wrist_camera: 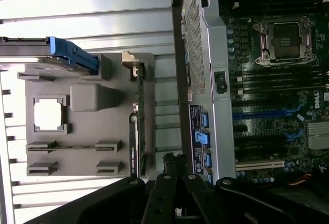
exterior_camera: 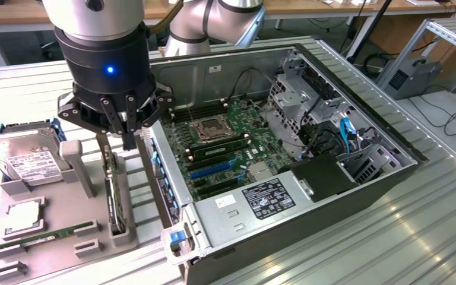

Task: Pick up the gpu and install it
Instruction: 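Reach for the gpu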

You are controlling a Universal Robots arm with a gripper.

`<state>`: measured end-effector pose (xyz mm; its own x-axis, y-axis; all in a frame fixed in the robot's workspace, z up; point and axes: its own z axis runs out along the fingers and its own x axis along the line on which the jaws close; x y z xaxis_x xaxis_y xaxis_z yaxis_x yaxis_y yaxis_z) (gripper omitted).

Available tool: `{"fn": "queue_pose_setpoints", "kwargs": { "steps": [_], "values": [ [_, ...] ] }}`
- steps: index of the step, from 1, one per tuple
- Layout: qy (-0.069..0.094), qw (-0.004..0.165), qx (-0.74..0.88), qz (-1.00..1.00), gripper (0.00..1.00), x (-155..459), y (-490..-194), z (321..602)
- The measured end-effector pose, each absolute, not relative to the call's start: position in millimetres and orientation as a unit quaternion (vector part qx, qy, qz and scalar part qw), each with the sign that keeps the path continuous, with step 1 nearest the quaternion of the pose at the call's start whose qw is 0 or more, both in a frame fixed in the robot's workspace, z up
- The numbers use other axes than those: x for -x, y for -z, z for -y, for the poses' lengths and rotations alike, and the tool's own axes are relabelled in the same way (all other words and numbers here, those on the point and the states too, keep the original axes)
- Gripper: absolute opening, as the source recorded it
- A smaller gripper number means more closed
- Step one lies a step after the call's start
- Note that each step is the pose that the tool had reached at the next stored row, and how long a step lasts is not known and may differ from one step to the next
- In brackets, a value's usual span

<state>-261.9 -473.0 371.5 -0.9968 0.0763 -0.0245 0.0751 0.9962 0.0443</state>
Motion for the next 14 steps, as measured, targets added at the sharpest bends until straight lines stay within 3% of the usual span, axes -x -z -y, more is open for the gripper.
{"fn": "queue_pose_setpoints", "kwargs": {
  "steps": [14],
  "values": [
    [-0.022, 0.013, -0.038, -0.999, 0.11, 262.9, -370.5, 478.6]
  ]
}}
